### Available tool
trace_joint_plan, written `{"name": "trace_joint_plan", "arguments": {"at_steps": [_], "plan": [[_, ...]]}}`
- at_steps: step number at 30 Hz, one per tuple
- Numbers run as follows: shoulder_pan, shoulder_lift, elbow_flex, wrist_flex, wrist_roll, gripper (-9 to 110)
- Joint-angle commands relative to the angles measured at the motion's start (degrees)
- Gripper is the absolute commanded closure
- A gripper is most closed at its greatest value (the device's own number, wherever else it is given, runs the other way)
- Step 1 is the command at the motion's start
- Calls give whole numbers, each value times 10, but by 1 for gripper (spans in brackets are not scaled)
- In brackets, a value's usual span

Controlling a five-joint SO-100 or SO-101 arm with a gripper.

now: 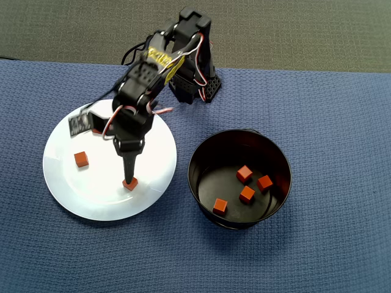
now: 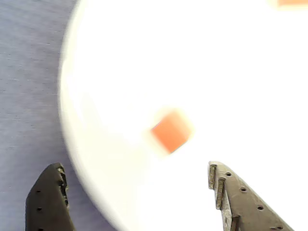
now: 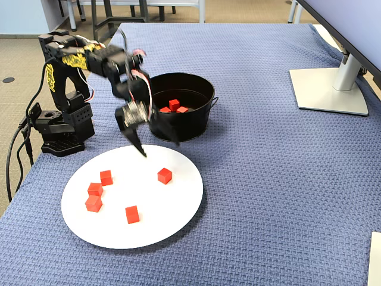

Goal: Pick up the red cubes from the white plate and place them in the black recipient

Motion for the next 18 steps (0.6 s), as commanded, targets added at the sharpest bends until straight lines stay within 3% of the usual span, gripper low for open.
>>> {"name": "trace_joint_plan", "arguments": {"at_steps": [1,6,18], "plan": [[17,-34,3,-15,-134,72],[24,-45,69,-91,-292,72],[5,-55,49,-109,-328,74]]}}
